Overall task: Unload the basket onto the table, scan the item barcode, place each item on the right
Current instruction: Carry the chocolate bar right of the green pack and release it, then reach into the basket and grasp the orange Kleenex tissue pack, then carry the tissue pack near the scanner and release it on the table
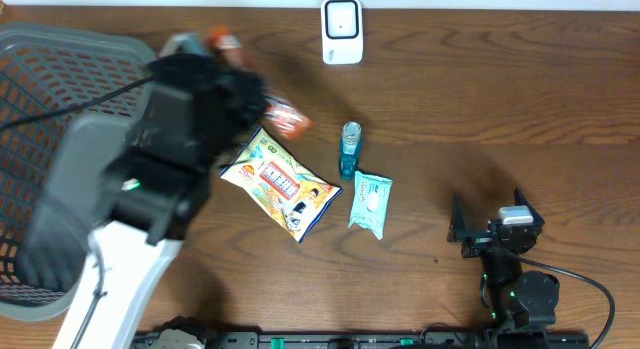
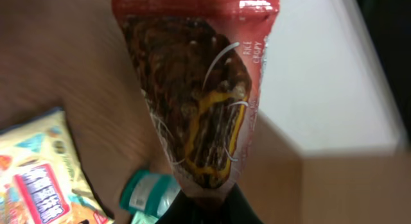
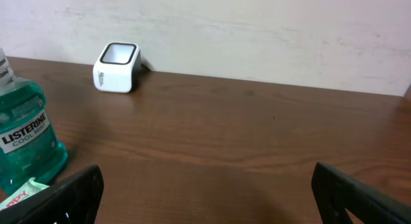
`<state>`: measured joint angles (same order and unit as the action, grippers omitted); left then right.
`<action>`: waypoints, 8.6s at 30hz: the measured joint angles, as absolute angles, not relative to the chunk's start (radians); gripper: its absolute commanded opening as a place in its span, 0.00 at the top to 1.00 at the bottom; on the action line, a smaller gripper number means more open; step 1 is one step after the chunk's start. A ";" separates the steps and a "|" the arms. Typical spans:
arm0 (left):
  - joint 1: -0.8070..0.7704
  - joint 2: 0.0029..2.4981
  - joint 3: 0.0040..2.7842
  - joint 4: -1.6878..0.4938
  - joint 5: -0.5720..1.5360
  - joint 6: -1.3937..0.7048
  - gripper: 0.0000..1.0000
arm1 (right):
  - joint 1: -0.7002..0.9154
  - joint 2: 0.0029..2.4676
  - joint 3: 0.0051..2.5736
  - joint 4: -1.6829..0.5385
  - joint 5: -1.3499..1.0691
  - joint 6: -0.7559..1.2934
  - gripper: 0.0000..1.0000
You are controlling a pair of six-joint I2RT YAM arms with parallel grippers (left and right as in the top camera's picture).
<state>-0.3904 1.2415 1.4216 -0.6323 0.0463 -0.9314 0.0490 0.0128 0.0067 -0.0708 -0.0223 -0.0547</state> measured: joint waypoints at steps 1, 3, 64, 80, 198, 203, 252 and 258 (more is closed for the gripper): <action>-0.431 1.269 1.422 -0.617 0.047 -0.890 0.93 | 0.049 0.013 0.007 -0.071 -0.022 -0.055 0.01; -0.507 1.330 1.422 -0.567 0.047 -0.792 0.93 | 0.049 0.013 0.007 -0.071 -0.022 -0.055 0.01; -0.851 1.479 1.422 -0.546 -0.139 -0.419 0.19 | 0.049 0.013 0.007 -0.071 -0.022 -0.055 0.01; 0.077 1.064 1.458 -0.797 -0.214 -0.491 0.02 | 0.049 0.013 0.007 -0.070 -0.022 -0.055 0.01; -0.097 1.326 1.805 -1.021 0.215 -0.683 0.93 | 0.049 0.013 0.007 -0.071 -0.022 -0.055 0.01; -0.335 1.465 1.798 -0.986 0.112 -0.680 0.93 | 0.049 0.013 0.007 -0.070 -0.022 -0.055 0.01; -0.854 2.114 1.790 -0.655 -0.030 -0.628 0.59 | 0.049 0.013 0.007 -0.071 -0.022 -0.055 0.01; -0.854 1.943 1.790 -0.686 -0.092 -0.572 0.58 | 0.049 0.013 0.007 -0.071 -0.022 -0.055 0.01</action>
